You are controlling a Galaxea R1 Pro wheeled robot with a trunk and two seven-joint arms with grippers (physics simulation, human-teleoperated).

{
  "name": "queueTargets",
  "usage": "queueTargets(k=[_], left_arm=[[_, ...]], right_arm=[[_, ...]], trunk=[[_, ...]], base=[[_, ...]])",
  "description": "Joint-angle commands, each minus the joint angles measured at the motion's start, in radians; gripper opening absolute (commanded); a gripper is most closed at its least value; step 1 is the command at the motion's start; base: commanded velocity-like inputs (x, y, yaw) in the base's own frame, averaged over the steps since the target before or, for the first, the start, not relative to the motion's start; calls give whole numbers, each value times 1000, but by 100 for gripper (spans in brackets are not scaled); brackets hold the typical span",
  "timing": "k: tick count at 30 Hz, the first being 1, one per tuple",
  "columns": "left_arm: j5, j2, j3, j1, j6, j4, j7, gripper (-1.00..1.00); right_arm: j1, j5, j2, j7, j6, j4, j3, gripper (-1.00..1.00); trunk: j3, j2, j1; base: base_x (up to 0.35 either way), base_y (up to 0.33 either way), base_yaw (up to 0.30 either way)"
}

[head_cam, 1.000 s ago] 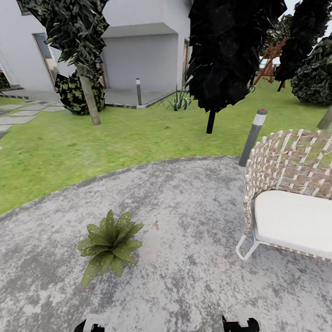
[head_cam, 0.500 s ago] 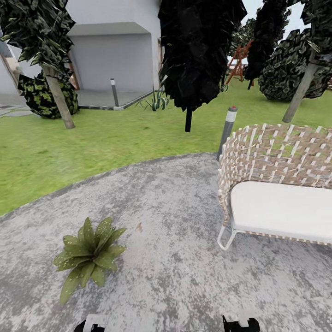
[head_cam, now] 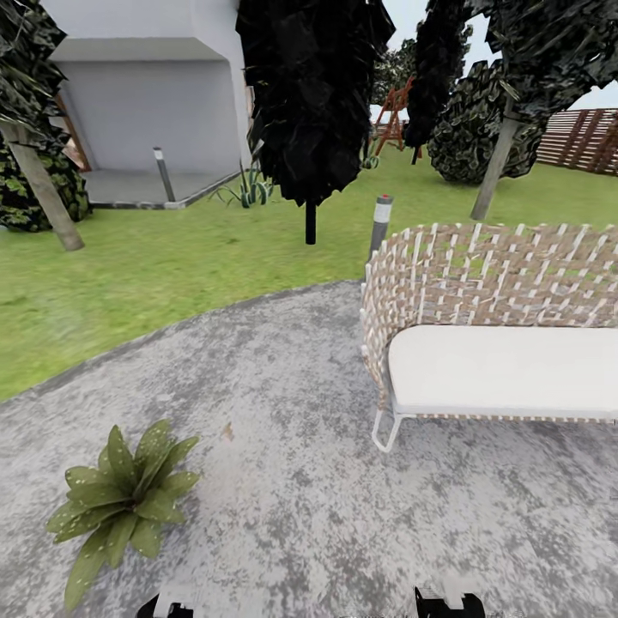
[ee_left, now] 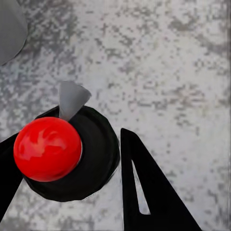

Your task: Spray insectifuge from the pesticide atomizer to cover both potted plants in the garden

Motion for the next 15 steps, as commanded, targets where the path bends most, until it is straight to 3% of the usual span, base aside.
queueTargets(k=[1,15], left_arm=[[-11,0,6,0,-4,1,3,-100],[-11,-1,5,0,-5,2,2,-100]], right_arm=[[-1,-11,0,-1,-3,1,9,100],[2,-11,2,-1,-3,1,9,100]], trunk=[[-1,0,0],[4,0,0]], base=[[0,0,-300],[0,0,-300]])
